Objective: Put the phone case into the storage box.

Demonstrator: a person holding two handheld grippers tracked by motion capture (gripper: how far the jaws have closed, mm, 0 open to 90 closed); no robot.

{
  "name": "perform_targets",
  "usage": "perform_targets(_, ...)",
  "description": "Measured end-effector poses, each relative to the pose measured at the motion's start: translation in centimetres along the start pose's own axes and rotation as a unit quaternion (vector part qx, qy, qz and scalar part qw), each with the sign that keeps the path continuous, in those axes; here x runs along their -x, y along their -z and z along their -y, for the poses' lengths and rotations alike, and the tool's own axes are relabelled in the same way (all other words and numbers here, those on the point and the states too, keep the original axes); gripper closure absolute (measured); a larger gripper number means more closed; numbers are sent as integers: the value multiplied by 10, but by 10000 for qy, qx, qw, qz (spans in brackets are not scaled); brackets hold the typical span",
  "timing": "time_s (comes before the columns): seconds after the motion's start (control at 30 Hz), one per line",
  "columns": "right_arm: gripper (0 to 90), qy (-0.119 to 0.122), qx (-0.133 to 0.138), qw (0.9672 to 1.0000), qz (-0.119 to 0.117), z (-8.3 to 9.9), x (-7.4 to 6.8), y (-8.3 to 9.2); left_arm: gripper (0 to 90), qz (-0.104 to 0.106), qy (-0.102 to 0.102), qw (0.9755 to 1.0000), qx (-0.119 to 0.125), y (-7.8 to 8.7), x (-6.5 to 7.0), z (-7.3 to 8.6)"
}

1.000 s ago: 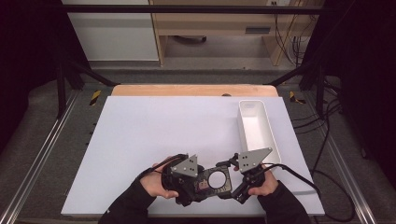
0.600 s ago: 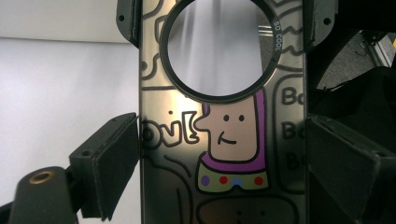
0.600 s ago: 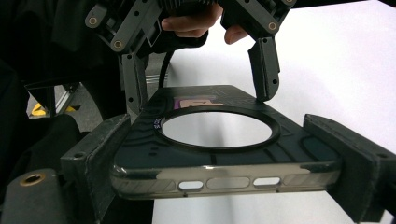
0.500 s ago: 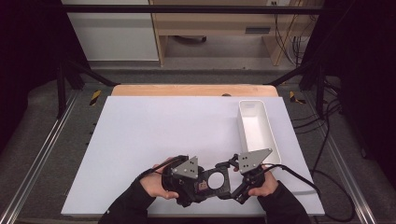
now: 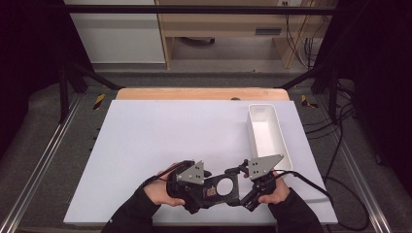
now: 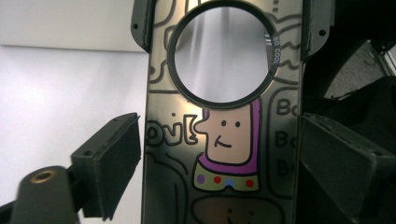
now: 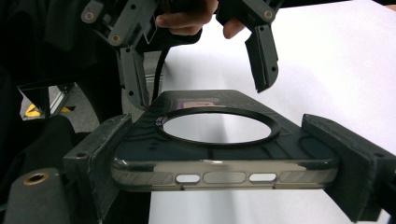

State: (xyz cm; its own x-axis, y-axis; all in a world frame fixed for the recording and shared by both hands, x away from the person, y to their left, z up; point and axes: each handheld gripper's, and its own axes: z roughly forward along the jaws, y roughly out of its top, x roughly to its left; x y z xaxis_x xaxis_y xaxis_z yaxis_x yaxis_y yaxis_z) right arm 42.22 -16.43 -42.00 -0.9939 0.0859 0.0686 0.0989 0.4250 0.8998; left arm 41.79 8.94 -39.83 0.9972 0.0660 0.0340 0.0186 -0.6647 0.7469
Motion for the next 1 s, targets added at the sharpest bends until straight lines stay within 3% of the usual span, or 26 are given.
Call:
perform_targets(0.43,123,-32,-57,9999,120,-5,3,11,47,-275,168,9994,86,13,-2,7)
perform_targets(0.7,123,-98,-178,9996,173,-11,6,22,14,-319,291,9990,-107,16,-2,9)
perform_targets(1.0,122,53,-511,9985,203,-28,8,30,0,-283,276,9987,-328,15,-2,10)
